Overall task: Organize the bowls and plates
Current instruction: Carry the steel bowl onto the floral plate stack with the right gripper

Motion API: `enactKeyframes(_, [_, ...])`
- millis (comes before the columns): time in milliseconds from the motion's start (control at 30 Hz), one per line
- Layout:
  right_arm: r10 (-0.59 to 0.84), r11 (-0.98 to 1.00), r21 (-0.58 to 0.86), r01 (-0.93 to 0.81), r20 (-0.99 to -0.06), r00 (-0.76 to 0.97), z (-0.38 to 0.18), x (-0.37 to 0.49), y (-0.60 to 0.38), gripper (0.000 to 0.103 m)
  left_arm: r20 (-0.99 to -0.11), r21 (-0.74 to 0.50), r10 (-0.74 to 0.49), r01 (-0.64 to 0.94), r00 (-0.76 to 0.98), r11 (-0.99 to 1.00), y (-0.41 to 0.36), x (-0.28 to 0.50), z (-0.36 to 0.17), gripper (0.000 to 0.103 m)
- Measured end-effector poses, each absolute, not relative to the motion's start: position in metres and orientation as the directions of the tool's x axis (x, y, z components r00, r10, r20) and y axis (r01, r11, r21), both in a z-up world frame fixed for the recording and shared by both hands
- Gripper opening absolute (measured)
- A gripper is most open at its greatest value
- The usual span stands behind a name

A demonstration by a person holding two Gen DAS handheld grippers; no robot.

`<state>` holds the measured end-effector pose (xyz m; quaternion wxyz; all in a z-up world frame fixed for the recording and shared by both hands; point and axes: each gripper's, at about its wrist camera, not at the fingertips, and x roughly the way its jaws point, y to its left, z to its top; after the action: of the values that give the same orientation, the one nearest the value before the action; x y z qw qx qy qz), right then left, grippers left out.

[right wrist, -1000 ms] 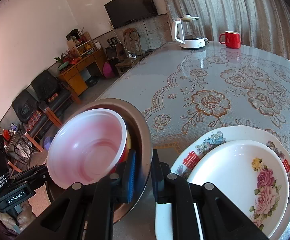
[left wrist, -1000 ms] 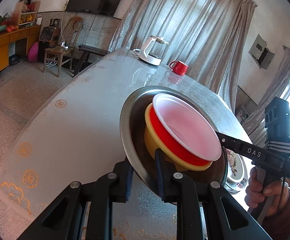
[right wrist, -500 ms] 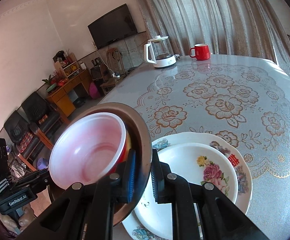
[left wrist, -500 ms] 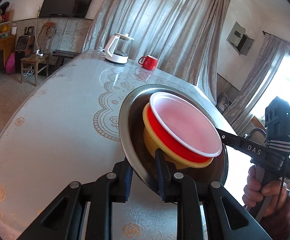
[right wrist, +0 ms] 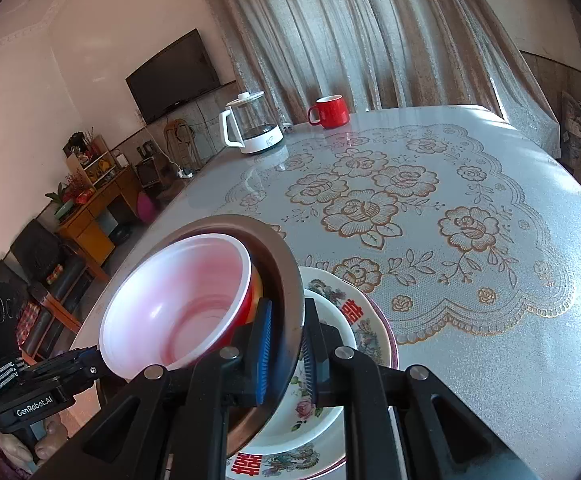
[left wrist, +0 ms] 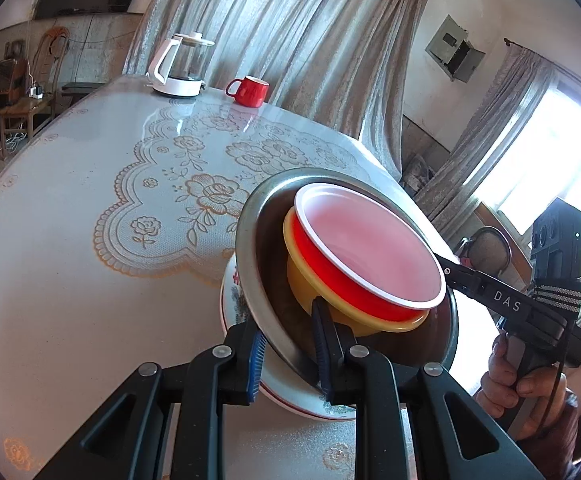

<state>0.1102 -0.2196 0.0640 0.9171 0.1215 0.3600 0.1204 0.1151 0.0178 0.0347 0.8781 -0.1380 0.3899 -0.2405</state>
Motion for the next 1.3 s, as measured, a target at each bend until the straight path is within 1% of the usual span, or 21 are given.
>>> enactKeyframes(300, [0.279, 0.944, 0.322, -0.068, -0.674, 0.684, 0.041, 0.113, -0.237, 0.013, -0.667, -0.431, -0.525, 0.301, 0.528, 0.851, 0.001, 0.122, 0.013, 0.023])
enactKeyframes(567, [0.268, 0.947, 0.319, -0.044, -0.705, 0.656, 0.024, 0.117, -0.243, 0.013, -0.684, -0.426, -0.518, 0.295, 0.514, 0.855, -0.005, 0.123, 0.006, 0.023])
enactKeyframes(800, [0.281, 0.941, 0.334, -0.044, -0.705, 0.652, 0.023, 0.115, -0.244, 0.013, -0.688, -0.426, -0.516, 0.293, 0.51, 0.856, -0.005, 0.125, 0.006, 0.023])
enactKeyframes(933, [0.292, 0.934, 0.355, -0.037, -0.698, 0.654, 0.025, 0.113, -0.247, 0.017, -0.687, -0.433, -0.523, 0.294, 0.505, 0.852, -0.004, 0.124, 0.007, 0.024])
enactKeyframes(967, [0.298, 0.931, 0.363, -0.038, -0.695, 0.655, 0.025, 0.112, -0.248, 0.02, -0.685, -0.432, -0.523, 0.296, 0.507, 0.852, -0.004, 0.123, 0.008, 0.024])
enactKeyframes(1000, [0.302, 0.929, 0.368, -0.038, -0.693, 0.655, 0.026, 0.111, -0.249, 0.021, -0.682, -0.433, -0.525, 0.298, 0.51, 0.851, -0.003, 0.122, 0.009, 0.024])
enactKeyframes(1300, [0.298, 0.928, 0.37, -0.033, -0.689, 0.661, 0.028, 0.105, -0.25, 0.021, -0.673, -0.427, -0.525, 0.306, 0.521, 0.851, -0.001, 0.115, 0.012, 0.025])
